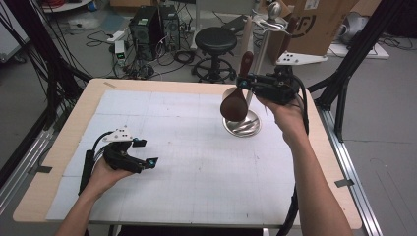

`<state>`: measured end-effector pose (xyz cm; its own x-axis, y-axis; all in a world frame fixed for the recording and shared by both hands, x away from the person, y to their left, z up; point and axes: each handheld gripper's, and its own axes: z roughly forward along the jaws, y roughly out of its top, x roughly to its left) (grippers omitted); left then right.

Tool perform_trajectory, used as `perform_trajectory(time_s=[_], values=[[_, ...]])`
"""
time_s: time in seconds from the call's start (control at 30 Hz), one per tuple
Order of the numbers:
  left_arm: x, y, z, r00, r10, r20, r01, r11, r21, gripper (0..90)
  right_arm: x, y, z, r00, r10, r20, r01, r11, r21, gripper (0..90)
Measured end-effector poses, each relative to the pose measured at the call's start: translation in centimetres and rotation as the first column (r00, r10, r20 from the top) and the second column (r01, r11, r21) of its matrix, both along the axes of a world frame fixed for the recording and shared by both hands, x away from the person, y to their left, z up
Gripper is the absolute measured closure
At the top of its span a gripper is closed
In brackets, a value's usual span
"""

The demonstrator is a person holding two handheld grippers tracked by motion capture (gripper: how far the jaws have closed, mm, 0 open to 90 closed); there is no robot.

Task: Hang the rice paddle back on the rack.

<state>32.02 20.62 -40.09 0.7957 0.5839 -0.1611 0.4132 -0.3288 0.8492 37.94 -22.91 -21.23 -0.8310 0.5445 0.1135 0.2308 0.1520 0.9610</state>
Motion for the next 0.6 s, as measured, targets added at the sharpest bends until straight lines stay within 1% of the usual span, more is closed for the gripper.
perform_trajectory(time_s=[0.23,0.6], values=[[0.0,0.0,0.0,1.0000,0.006,-0.003,-0.006,0.9999,-0.011,12.4,0.5,-0.2,0.7,0.9999,-0.010,-0.001,0.010,0.9999,0.002,76.0],[0.0,0.1,0.0,1.0000,0.004,0.000,-0.004,0.9999,-0.010,12.4,1.1,-0.7,1.6,0.9994,-0.035,0.005,0.035,0.9994,0.007,75.9]])
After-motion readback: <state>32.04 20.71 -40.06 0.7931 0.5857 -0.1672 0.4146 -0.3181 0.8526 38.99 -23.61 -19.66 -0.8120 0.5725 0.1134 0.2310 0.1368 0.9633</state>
